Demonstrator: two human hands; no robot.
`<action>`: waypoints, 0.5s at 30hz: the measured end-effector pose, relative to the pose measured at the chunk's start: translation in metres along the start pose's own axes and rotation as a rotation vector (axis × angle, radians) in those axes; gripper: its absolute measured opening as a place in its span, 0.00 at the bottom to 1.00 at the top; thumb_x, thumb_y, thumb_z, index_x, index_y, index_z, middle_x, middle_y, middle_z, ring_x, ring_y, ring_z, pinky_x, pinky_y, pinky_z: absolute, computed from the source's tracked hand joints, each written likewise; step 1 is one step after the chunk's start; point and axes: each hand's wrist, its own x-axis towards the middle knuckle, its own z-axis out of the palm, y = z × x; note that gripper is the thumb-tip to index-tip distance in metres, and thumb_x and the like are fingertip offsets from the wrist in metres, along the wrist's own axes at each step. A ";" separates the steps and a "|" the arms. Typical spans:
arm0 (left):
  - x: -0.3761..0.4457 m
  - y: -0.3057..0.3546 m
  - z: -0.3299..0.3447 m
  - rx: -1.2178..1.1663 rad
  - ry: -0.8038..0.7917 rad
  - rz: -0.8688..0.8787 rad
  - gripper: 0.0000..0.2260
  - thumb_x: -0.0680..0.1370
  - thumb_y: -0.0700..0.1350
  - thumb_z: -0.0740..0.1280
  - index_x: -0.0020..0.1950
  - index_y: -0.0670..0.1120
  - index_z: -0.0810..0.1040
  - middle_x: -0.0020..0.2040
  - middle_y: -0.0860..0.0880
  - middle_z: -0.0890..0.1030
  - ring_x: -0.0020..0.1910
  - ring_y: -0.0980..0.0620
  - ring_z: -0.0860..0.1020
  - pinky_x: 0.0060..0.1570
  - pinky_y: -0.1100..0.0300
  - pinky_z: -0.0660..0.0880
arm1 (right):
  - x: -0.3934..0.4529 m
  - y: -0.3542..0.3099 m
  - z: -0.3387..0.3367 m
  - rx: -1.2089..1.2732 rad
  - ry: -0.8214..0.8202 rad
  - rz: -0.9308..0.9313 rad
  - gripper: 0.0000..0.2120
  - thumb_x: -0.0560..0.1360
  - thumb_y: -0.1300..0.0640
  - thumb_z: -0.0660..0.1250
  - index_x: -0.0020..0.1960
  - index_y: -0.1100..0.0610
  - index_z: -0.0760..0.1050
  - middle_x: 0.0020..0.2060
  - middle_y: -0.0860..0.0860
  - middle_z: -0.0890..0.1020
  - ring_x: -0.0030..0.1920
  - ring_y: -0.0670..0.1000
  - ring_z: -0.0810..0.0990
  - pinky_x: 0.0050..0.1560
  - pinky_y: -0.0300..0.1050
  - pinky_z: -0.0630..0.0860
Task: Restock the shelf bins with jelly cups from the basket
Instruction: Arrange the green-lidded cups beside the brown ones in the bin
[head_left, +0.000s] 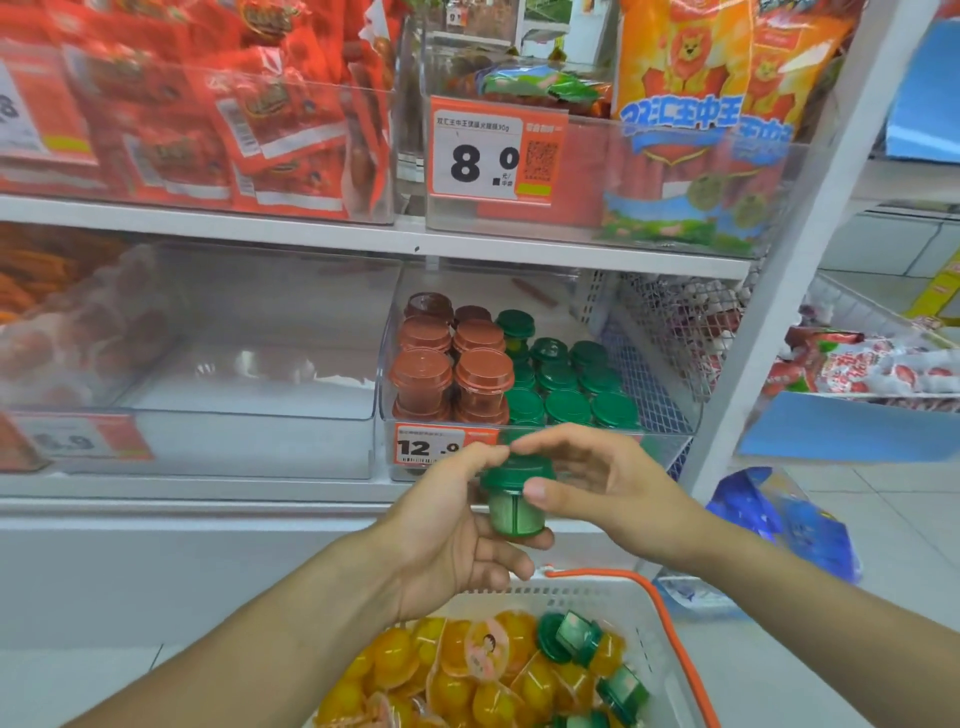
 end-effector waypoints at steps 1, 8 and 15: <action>0.000 -0.001 0.000 0.004 0.008 -0.004 0.28 0.80 0.62 0.56 0.65 0.40 0.75 0.44 0.36 0.82 0.29 0.45 0.78 0.24 0.61 0.70 | -0.001 0.002 -0.001 -0.017 0.059 0.020 0.18 0.69 0.55 0.75 0.57 0.59 0.80 0.52 0.53 0.85 0.55 0.52 0.83 0.59 0.51 0.79; 0.002 -0.006 0.010 -0.063 0.055 0.071 0.22 0.79 0.57 0.64 0.64 0.41 0.77 0.40 0.42 0.81 0.32 0.45 0.78 0.22 0.61 0.70 | -0.004 0.003 0.000 -0.002 0.132 0.135 0.21 0.76 0.39 0.66 0.55 0.56 0.81 0.50 0.56 0.83 0.52 0.54 0.82 0.53 0.54 0.81; 0.006 -0.002 0.006 -0.071 -0.032 0.045 0.29 0.79 0.66 0.52 0.49 0.42 0.76 0.32 0.47 0.71 0.24 0.53 0.61 0.25 0.62 0.49 | -0.013 0.002 -0.005 0.207 0.040 0.035 0.15 0.79 0.53 0.66 0.64 0.59 0.76 0.60 0.56 0.82 0.59 0.56 0.81 0.60 0.53 0.78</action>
